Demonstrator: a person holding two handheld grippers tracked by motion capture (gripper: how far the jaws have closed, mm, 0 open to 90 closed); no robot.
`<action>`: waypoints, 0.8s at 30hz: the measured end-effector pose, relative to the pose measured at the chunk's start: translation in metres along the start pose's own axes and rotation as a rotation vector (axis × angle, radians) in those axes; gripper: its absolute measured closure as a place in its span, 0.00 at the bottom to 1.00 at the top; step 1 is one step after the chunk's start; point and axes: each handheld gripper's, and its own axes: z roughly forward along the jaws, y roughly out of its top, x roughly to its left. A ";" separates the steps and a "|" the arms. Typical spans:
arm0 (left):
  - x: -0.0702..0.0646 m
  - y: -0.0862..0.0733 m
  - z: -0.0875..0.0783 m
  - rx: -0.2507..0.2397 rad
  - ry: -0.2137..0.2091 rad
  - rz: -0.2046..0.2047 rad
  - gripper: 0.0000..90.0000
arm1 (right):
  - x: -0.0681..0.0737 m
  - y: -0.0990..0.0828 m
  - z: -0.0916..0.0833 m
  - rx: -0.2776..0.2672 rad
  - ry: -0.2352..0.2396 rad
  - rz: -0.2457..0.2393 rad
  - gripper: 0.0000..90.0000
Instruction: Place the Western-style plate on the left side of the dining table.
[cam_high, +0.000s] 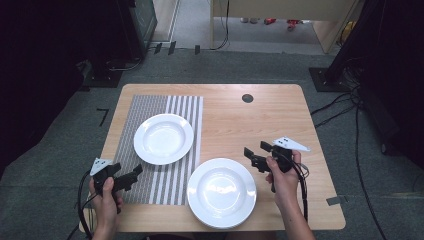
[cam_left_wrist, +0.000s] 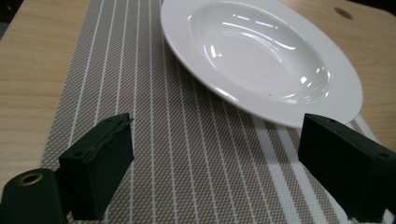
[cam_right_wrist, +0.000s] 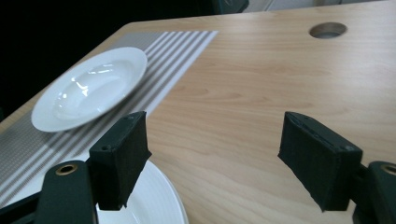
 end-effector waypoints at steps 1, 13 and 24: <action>0.001 -0.002 -0.001 0.003 0.012 0.002 0.12 | -0.003 -0.003 -0.004 0.001 -0.006 0.006 0.27; 0.027 -0.020 -0.003 0.056 0.135 0.034 0.12 | -0.037 -0.030 -0.050 -0.008 -0.096 0.041 0.27; 0.013 -0.024 0.006 0.109 0.226 0.148 0.12 | -0.061 -0.046 -0.073 -0.011 -0.171 0.067 0.27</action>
